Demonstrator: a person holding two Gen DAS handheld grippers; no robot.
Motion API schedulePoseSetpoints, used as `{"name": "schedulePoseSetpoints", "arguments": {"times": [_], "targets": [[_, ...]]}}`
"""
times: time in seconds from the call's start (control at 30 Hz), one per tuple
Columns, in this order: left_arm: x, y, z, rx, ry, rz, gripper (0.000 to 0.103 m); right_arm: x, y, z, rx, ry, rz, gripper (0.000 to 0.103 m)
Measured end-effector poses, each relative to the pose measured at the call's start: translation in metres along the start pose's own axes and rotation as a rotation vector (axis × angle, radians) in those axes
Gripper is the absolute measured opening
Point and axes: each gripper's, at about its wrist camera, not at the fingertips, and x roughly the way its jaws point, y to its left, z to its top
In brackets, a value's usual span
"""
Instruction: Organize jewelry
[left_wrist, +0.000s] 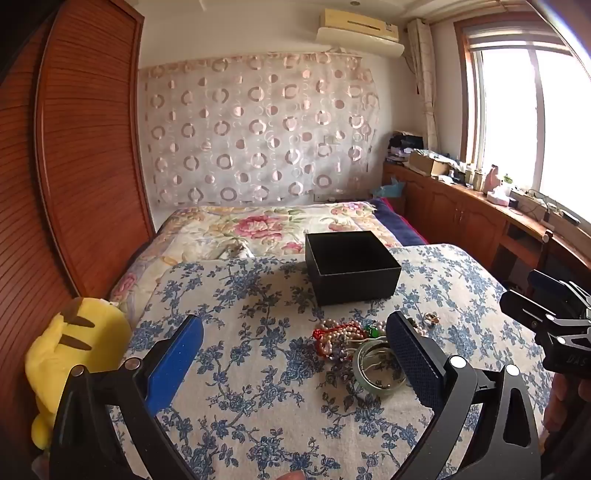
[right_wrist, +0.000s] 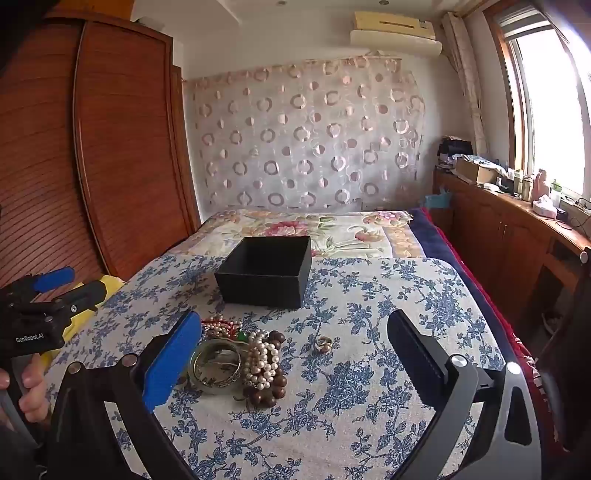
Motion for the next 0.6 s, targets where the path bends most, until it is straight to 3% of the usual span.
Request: {"name": "schedulePoseSetpoints", "arguments": {"times": [0.6], "targets": [[-0.0063, -0.0034, 0.003, 0.004, -0.018, 0.0, 0.096, -0.0002, 0.0013, -0.0012, 0.001, 0.004, 0.0, 0.101]]}}
